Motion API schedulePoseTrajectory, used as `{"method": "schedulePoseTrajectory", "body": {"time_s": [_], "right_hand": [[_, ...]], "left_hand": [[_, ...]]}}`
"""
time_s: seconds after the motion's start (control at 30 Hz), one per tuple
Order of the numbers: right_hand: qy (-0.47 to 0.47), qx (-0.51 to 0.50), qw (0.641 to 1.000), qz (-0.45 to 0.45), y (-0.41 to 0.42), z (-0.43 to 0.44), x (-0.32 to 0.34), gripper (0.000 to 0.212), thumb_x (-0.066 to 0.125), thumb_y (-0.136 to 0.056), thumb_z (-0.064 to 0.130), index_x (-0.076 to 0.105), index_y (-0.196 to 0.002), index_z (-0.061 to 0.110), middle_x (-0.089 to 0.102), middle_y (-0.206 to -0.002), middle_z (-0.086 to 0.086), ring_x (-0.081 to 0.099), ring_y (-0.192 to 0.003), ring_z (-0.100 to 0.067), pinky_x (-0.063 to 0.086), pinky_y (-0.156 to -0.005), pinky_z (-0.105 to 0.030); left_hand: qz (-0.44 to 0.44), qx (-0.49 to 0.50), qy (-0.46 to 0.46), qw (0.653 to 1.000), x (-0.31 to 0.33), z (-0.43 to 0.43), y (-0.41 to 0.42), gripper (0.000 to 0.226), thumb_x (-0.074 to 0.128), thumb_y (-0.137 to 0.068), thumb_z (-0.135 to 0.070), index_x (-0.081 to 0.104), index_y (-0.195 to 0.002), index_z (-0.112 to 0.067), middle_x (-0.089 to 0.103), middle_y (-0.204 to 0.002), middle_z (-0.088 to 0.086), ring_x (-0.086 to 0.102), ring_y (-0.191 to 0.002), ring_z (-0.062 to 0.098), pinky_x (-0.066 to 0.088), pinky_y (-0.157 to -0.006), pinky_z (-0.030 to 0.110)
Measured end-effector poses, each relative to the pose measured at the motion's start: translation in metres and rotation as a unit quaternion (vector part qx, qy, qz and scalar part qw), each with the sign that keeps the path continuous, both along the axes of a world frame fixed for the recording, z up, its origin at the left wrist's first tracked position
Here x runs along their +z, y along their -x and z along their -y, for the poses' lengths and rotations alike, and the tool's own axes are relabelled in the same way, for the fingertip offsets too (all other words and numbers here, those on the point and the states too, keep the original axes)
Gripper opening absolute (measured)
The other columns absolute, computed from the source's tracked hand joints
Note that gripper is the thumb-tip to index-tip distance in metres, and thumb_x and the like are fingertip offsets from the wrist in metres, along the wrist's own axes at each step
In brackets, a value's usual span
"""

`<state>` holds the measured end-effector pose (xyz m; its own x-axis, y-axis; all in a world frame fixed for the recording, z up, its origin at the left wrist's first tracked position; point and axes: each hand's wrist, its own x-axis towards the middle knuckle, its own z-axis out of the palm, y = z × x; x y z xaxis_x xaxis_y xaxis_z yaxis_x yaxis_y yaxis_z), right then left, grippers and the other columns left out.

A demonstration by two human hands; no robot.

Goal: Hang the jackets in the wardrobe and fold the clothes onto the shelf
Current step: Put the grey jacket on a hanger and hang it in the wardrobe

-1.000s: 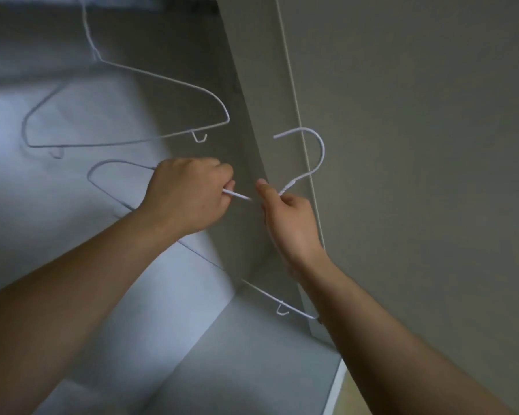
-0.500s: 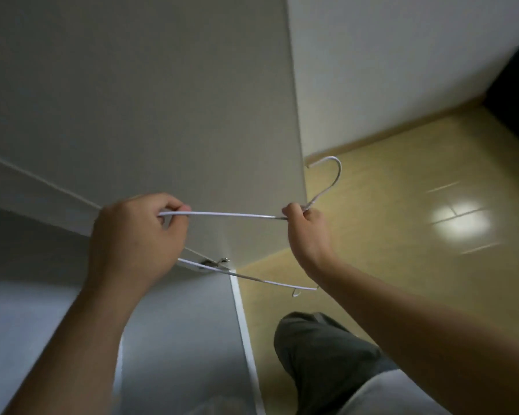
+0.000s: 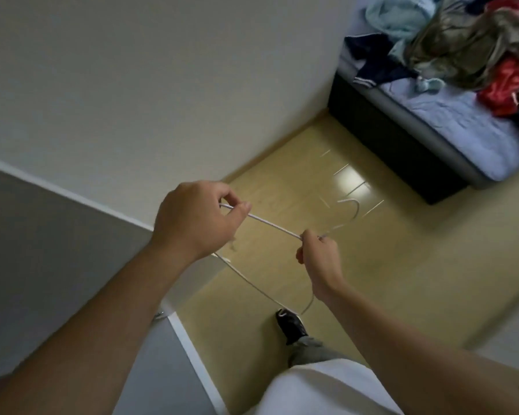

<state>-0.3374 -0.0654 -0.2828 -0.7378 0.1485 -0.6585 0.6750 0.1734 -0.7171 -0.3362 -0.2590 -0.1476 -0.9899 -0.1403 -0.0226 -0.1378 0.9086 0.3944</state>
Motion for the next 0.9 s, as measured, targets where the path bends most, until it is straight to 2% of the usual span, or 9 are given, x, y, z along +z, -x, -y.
{"method": "schedulePoseTrajectory", "body": {"time_s": [0.13,0.3,0.4,0.47,0.57,0.73,0.83,0.9], "right_hand": [[-0.003,-0.080,0.996,-0.024,0.051,-0.062,0.021,0.035,0.049,-0.085,0.026,0.054,-0.053,0.014,0.054,-0.046,0.002,0.046,-0.049,-0.017,0.037,-0.055,-0.032],[-0.021,-0.152,0.987,-0.046,0.112,-0.123,0.042,0.030,0.048,-0.087,0.023,0.054,-0.059,0.013,0.054,-0.050,0.001,0.046,-0.053,-0.017,0.036,-0.055,-0.031],[-0.026,-0.157,0.985,-0.073,0.147,-0.145,0.049,0.031,0.051,-0.089,0.023,0.055,-0.060,0.014,0.056,-0.054,0.000,0.047,-0.056,-0.016,0.037,-0.056,-0.032],[-0.034,-0.156,0.983,-0.087,0.173,-0.158,0.053,0.033,0.055,-0.091,0.025,0.059,-0.060,0.016,0.058,-0.056,0.000,0.051,-0.055,-0.014,0.041,-0.055,-0.029],[-0.053,-0.143,0.984,-0.096,0.217,-0.176,0.060,0.034,0.060,-0.093,0.032,0.066,-0.063,0.016,0.061,-0.056,0.002,0.054,-0.050,-0.005,0.042,-0.050,-0.020],[-0.142,-0.096,0.975,-0.139,0.290,-0.213,0.075,0.054,0.056,-0.098,0.041,0.056,-0.050,0.016,0.051,-0.045,0.005,0.044,-0.044,-0.004,0.037,-0.055,-0.028],[-0.165,-0.069,0.973,-0.147,0.329,-0.244,0.078,0.055,0.056,-0.098,0.044,0.058,-0.051,0.016,0.053,-0.048,0.006,0.045,-0.044,-0.004,0.037,-0.054,-0.029],[-0.138,-0.085,0.976,-0.147,0.351,-0.271,0.073,0.048,0.062,-0.094,0.046,0.065,-0.054,0.019,0.062,-0.056,0.006,0.052,-0.051,-0.005,0.042,-0.057,-0.031]], "left_hand": [[-0.025,-0.045,-0.002,0.999,0.014,-0.063,0.077,0.021,0.071,-0.081,-0.051,0.071,-0.077,-0.030,0.055,-0.060,-0.011,0.062,-0.069,0.022,0.040,-0.062,0.026],[-0.034,-0.112,-0.038,0.992,0.020,-0.115,0.152,0.022,0.069,-0.083,-0.051,0.070,-0.077,-0.031,0.060,-0.060,-0.011,0.059,-0.062,0.014,0.044,-0.058,0.025],[-0.025,-0.128,-0.063,0.989,0.013,-0.124,0.205,0.023,0.066,-0.086,-0.054,0.067,-0.076,-0.033,0.053,-0.058,-0.018,0.056,-0.060,0.003,0.039,-0.054,0.018],[-0.028,-0.145,-0.056,0.988,0.006,-0.129,0.243,0.027,0.063,-0.089,-0.054,0.070,-0.079,-0.029,0.052,-0.058,-0.018,0.056,-0.059,0.008,0.039,-0.055,0.020],[-0.020,-0.185,-0.043,0.982,-0.005,-0.140,0.306,0.037,0.055,-0.094,-0.054,0.074,-0.087,-0.023,0.057,-0.067,-0.008,0.060,-0.067,0.019,0.048,-0.063,0.028],[0.041,-0.267,-0.043,0.962,-0.020,-0.167,0.412,0.040,0.044,-0.098,-0.056,0.063,-0.079,-0.027,0.052,-0.064,-0.016,0.055,-0.068,0.013,0.044,-0.073,0.034],[0.053,-0.286,-0.045,0.956,-0.034,-0.202,0.475,0.041,0.042,-0.099,-0.053,0.058,-0.073,-0.026,0.052,-0.068,-0.010,0.055,-0.073,0.019,0.042,-0.071,0.035],[0.060,-0.293,-0.050,0.953,-0.047,-0.236,0.516,0.040,0.045,-0.099,-0.051,0.067,-0.084,-0.020,0.056,-0.080,-0.002,0.056,-0.084,0.023,0.047,-0.078,0.039]]}}
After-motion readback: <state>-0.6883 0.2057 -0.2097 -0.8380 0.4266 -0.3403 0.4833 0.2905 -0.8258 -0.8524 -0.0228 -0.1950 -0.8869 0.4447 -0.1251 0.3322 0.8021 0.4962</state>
